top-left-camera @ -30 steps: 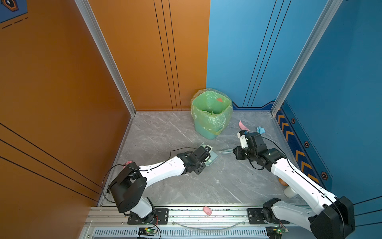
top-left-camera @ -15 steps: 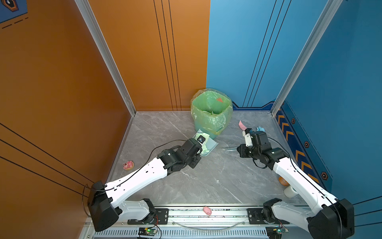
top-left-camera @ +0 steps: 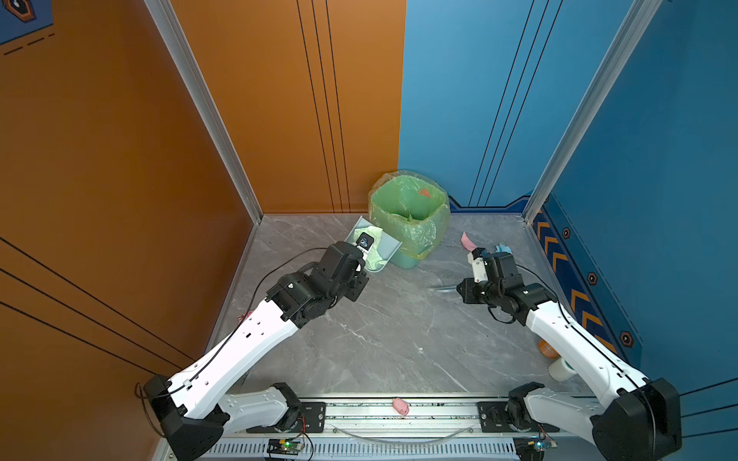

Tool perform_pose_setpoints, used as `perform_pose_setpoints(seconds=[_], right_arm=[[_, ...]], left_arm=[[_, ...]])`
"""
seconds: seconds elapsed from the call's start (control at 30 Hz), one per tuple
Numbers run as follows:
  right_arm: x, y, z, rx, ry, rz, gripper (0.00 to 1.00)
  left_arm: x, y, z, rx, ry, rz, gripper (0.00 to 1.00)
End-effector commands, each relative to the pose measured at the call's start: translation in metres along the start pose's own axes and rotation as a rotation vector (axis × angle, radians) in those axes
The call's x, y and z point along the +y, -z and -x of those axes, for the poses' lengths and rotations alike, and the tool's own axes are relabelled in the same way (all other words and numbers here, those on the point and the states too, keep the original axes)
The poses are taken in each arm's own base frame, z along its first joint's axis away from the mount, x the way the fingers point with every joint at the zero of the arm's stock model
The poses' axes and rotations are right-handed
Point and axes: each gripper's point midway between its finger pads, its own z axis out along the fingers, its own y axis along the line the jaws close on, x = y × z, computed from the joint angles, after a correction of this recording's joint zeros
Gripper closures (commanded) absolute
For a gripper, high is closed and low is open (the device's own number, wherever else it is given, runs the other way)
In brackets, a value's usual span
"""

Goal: Sweep away the paper scraps from the table
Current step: 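Lift the dustpan with the left gripper toward the bin while the brush draws back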

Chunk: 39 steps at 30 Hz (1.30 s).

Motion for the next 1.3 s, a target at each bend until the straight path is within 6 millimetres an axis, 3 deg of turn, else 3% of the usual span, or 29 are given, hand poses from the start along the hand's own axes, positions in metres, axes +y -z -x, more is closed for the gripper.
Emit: perform_pose_setpoints(seconds=[0.0, 0.37, 0.9, 1.27], right_arm=[[-0.001, -0.004, -0.003, 0.015, 0.012, 0.012, 1.00], [-0.007, -0.005, -0.003, 0.019, 0.002, 0.011, 1.00], [-0.018, -0.004, -0.004, 0.010, -0.029, 0.007, 1.00], [-0.020, -0.002, -0.011, 0.004, -0.044, 0.009, 1.00]], left_arm=[[0.018, 0.006, 0.020, -0.027, -0.023, 0.043, 1.00], [0.040, -0.017, 0.079, -0.060, -0.088, 0.089, 1.00], [0.065, -0.086, 0.157, -0.106, -0.190, 0.133, 1.00], [0.065, -0.139, 0.177, -0.088, -0.325, 0.192, 1.00]])
